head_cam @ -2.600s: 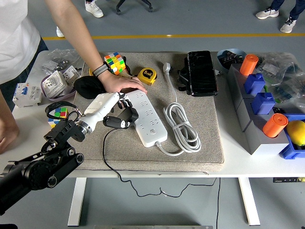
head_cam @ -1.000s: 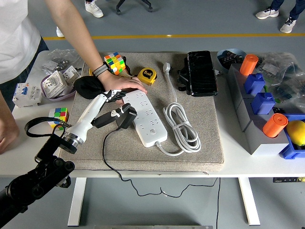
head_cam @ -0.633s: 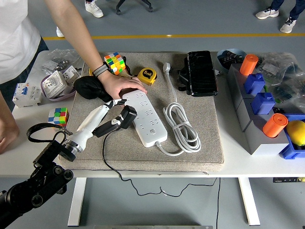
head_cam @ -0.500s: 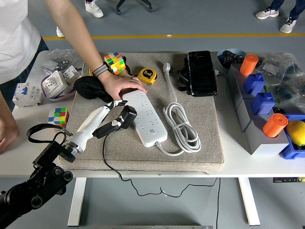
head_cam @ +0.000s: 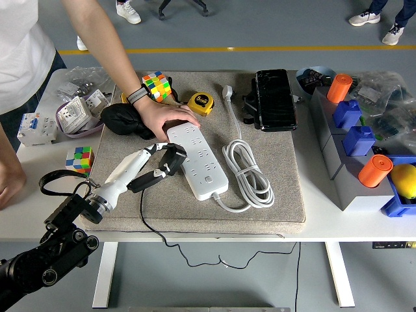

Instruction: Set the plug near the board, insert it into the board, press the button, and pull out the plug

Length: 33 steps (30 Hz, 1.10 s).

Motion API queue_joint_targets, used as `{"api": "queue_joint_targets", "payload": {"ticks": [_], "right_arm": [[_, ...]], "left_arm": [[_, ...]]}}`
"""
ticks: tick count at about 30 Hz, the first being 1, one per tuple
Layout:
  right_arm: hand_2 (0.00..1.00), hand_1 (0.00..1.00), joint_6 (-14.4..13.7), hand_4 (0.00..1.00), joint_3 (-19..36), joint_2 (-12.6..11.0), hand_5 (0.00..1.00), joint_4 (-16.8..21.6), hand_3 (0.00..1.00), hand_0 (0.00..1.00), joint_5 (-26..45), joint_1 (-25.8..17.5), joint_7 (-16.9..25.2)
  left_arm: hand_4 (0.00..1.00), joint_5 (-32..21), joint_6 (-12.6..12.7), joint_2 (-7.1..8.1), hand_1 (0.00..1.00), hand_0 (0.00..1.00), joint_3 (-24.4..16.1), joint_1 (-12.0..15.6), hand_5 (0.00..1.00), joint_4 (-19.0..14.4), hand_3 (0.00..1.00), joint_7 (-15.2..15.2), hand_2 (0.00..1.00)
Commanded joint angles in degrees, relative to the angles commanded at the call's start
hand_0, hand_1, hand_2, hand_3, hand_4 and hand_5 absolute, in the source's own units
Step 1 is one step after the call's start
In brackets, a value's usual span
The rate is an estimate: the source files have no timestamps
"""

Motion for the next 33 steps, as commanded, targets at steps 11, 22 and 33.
{"api": "queue_joint_targets", "payload": {"ticks": [11,22,33], "right_arm": [[0.591,0.654,-0.02,0.781,0.23,0.1,0.502,-0.01,0.495,0.601,-0.05,-0.15,0.26],[0.589,0.654,-0.12,0.779,0.65,0.14,0.501,0.09,0.494,0.6,-0.17,-0.15,0.59],[0.584,0.651,-0.21,0.778,0.92,0.11,0.5,0.41,0.493,0.598,-0.55,-0.07,0.81]], "left_arm": [[0.692,0.56,-0.43,-0.15,0.896,0.894,0.83,0.0,0.998,-1.34,0.865,0.74,0.903],[0.696,0.88,-0.83,-0.56,0.893,0.892,1.85,-0.9,0.998,-2.11,0.855,1.43,0.898],[0.698,1.37,-1.32,-1.4,0.891,0.892,3.03,-2.77,0.998,-1.57,0.841,2.72,0.896]]}}
